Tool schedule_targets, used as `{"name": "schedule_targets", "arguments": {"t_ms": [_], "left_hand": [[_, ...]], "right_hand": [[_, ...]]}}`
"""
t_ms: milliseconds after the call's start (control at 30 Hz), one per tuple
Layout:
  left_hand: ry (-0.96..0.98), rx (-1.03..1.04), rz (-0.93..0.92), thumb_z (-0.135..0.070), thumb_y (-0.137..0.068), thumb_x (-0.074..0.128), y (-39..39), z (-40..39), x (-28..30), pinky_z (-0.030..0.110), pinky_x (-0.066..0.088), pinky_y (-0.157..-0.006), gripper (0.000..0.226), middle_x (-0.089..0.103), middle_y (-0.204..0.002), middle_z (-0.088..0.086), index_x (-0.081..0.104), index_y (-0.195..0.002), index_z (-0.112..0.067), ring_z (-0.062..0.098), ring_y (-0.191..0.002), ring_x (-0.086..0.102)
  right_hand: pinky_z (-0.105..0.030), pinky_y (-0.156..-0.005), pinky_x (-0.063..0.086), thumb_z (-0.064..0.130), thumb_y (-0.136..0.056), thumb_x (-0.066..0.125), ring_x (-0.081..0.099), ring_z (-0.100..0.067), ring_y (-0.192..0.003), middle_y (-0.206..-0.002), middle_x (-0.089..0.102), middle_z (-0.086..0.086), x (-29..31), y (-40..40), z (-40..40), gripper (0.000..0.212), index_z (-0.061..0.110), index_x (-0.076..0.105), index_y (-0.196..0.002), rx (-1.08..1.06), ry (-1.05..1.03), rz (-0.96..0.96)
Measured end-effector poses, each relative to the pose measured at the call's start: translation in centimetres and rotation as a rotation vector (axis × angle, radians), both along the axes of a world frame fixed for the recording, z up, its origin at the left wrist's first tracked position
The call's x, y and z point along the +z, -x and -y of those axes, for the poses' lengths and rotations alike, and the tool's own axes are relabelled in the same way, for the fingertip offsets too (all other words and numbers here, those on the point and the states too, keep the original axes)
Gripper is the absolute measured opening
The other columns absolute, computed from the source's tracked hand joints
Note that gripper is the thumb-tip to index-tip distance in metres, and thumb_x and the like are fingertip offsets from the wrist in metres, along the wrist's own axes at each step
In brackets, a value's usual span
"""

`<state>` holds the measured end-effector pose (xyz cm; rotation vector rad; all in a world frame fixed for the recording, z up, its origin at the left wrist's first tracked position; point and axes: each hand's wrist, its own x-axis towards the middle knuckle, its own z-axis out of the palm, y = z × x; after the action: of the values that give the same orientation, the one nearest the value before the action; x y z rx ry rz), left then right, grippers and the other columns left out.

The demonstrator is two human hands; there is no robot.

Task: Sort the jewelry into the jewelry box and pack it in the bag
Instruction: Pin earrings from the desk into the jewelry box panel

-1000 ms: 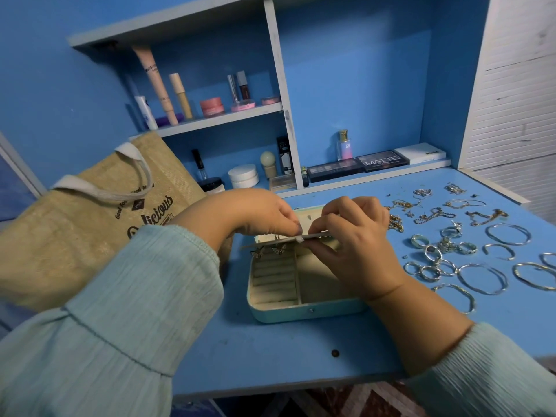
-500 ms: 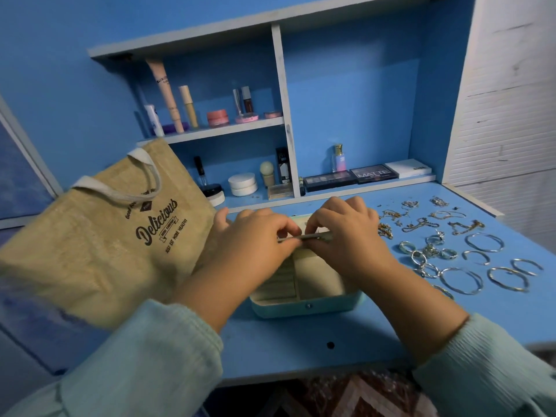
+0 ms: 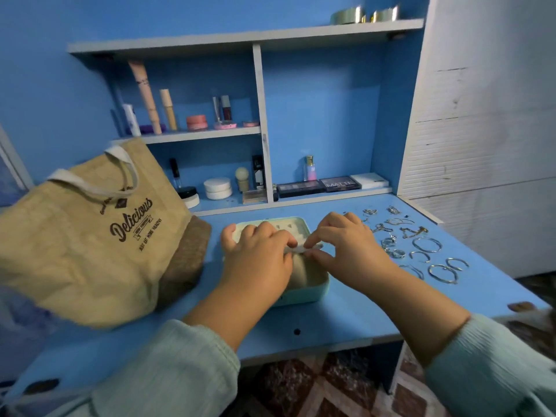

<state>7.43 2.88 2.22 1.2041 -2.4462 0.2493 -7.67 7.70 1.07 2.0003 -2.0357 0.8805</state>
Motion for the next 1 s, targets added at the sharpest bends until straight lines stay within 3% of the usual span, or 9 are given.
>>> {"name": "schedule_targets", "arguments": {"t_ms": [133, 233, 267, 333, 400, 500, 667, 800, 1000], "left_hand": [[0.056, -0.063, 0.001, -0.034, -0.096, 0.039, 2.0, -0.7, -0.3, 0.038, 0.002, -0.097, 0.025, 0.047, -0.121, -0.012, 0.055, -0.115, -0.038, 0.015, -0.119, 0.04], [0.121, -0.132, -0.028, -0.032, -0.072, 0.073, 3.9, -1.2, -0.6, 0.035, 0.018, -0.085, 0.007, 0.06, -0.084, -0.01, 0.069, -0.078, -0.034, 0.017, -0.083, 0.06], [0.128, -0.152, -0.028, -0.031, -0.059, 0.081, 4.7, -1.1, -1.0, 0.033, 0.022, -0.079, 0.015, 0.059, -0.071, -0.01, 0.068, -0.065, -0.033, 0.017, -0.069, 0.06], [0.103, -0.197, -0.021, -0.03, -0.052, 0.085, 6.4, -1.3, -1.5, 0.032, 0.022, -0.075, 0.021, 0.058, -0.064, -0.01, 0.066, -0.058, -0.032, 0.016, -0.061, 0.059], [0.073, -0.241, -0.005, -0.036, -0.071, 0.075, 7.9, -2.1, -1.4, 0.032, 0.021, -0.08, 0.01, 0.062, -0.084, -0.008, 0.07, -0.078, -0.032, 0.017, -0.081, 0.06], [-0.045, -0.294, 0.028, -0.037, -0.097, 0.038, 11.1, -2.0, -2.1, 0.034, 0.021, -0.097, 0.028, 0.05, -0.124, -0.008, 0.058, -0.117, -0.033, 0.018, -0.117, 0.042], [-0.237, -0.24, 0.073, -0.029, -0.098, 0.04, 15.0, -0.7, -2.4, 0.036, 0.031, -0.099, 0.031, 0.047, -0.132, 0.0, 0.054, -0.126, -0.028, 0.024, -0.122, 0.039], [-0.32, -0.187, 0.064, -0.027, -0.098, 0.042, 16.6, 1.0, -2.6, 0.036, 0.033, -0.099, 0.034, 0.044, -0.136, 0.001, 0.049, -0.131, -0.029, 0.024, -0.125, 0.036], [-0.392, -0.127, 0.041, -0.017, -0.096, 0.045, 18.7, 3.1, -2.3, 0.035, 0.037, -0.097, 0.037, 0.047, -0.134, 0.001, 0.049, -0.131, -0.029, 0.024, -0.123, 0.04]], "right_hand": [[-0.033, -0.089, 0.037, 0.034, -0.085, 0.063, 0.044, -0.017, -0.098, -0.098, 0.055, 0.006, -0.4, 1.7, -1.1, 0.012, 0.026, 0.071, -0.091, 0.002, -0.022, 0.036], [-0.026, -0.081, 0.04, 0.03, -0.084, 0.064, 0.047, -0.011, -0.087, -0.087, 0.056, 0.008, -0.2, 3.8, -2.4, 0.009, 0.024, 0.071, -0.085, -0.011, -0.075, 0.105], [-0.024, -0.078, 0.04, 0.03, -0.085, 0.064, 0.047, -0.006, -0.081, -0.084, 0.055, 0.009, -0.2, 4.7, -2.9, 0.01, 0.023, 0.071, -0.084, -0.025, -0.109, 0.115], [-0.025, -0.074, 0.041, 0.031, -0.087, 0.061, 0.046, -0.001, -0.071, -0.084, 0.055, 0.01, -0.1, 6.7, -4.1, 0.013, 0.023, 0.07, -0.085, -0.079, -0.191, 0.113], [-0.026, -0.075, 0.042, 0.032, -0.089, 0.058, 0.046, -0.001, -0.07, -0.089, 0.056, 0.006, -0.3, 8.6, -5.0, 0.017, 0.02, 0.07, -0.089, -0.138, -0.249, 0.104], [-0.023, -0.075, 0.038, 0.031, -0.092, 0.053, 0.047, -0.007, -0.078, -0.098, 0.057, 0.005, -0.5, 11.4, -6.1, 0.021, 0.02, 0.07, -0.098, -0.22, -0.33, 0.072], [-0.019, -0.072, 0.034, 0.022, -0.095, 0.048, 0.044, -0.005, -0.081, -0.099, 0.049, 0.01, -0.5, 15.2, -6.0, 0.024, 0.022, 0.067, -0.109, -0.293, -0.404, 0.035], [-0.024, -0.083, 0.039, 0.02, -0.096, 0.046, 0.049, -0.015, -0.1, -0.119, 0.052, 0.002, -0.5, 17.0, -3.9, 0.028, 0.022, 0.062, -0.119, -0.316, -0.446, 0.048], [-0.035, -0.1, 0.038, 0.021, -0.096, 0.046, 0.038, -0.02, -0.121, -0.129, 0.047, 0.002, -1.2, 17.8, 0.4, 0.035, 0.026, 0.053, -0.129, -0.278, -0.516, -0.041]]}}
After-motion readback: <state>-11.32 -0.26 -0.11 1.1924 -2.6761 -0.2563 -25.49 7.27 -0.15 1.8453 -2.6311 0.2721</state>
